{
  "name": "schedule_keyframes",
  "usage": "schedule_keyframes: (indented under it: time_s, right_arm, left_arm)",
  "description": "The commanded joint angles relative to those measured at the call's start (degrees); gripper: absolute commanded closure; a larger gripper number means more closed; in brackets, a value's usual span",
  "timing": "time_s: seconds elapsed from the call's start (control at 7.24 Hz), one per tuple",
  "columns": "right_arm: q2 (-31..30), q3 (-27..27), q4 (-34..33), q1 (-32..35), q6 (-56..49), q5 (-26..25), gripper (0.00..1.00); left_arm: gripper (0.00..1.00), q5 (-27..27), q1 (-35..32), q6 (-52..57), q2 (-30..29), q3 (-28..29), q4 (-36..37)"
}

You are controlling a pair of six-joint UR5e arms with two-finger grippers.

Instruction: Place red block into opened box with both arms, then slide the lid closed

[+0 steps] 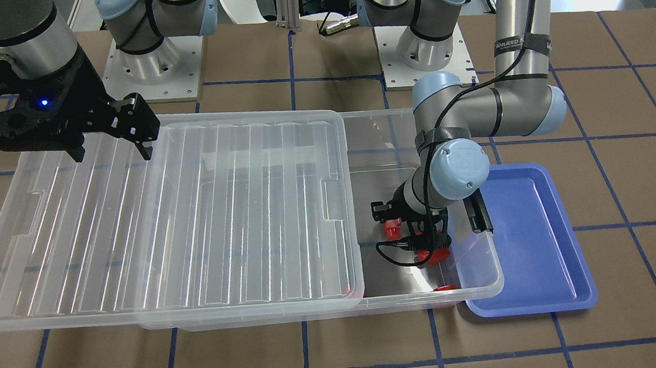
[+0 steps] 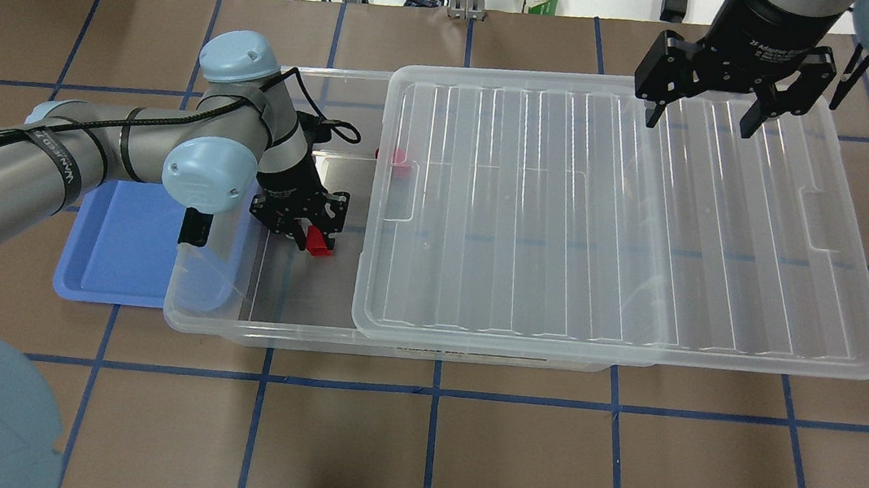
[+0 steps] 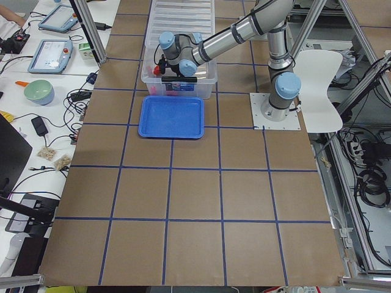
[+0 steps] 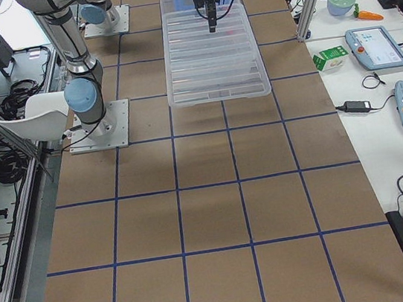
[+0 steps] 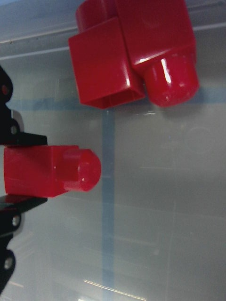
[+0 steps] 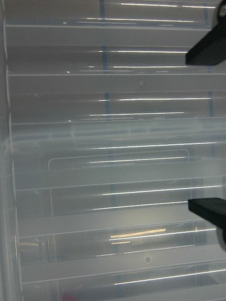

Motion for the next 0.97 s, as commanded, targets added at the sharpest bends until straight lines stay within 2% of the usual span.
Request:
schedule_keyframes:
  time_s: [0.0,0.14,0.28,0.83]
  right_arm:
    - [0.1,0.0,0.0,0.0,0.0,0.0,0.0]
    - [0.1,0.0,0.0,0.0,0.0,0.0,0.0]
    - [0.1,0.0,0.0,0.0,0.0,0.0,0.0]
    - [0.1,0.0,0.0,0.0,0.0,0.0,0.0]
  left_arm:
    - [0.0,0.2,0.1,0.3,1.3,0.8,-1.2]
    - [0.0,0.7,0.2,0.3,2.5,1.6,-3.0]
    - [0.0,5.3,0.1,0.3,4.5,4.0,-5.9]
    - [0.0,6.6,0.7,2.3,11.4,21.3,-28.5]
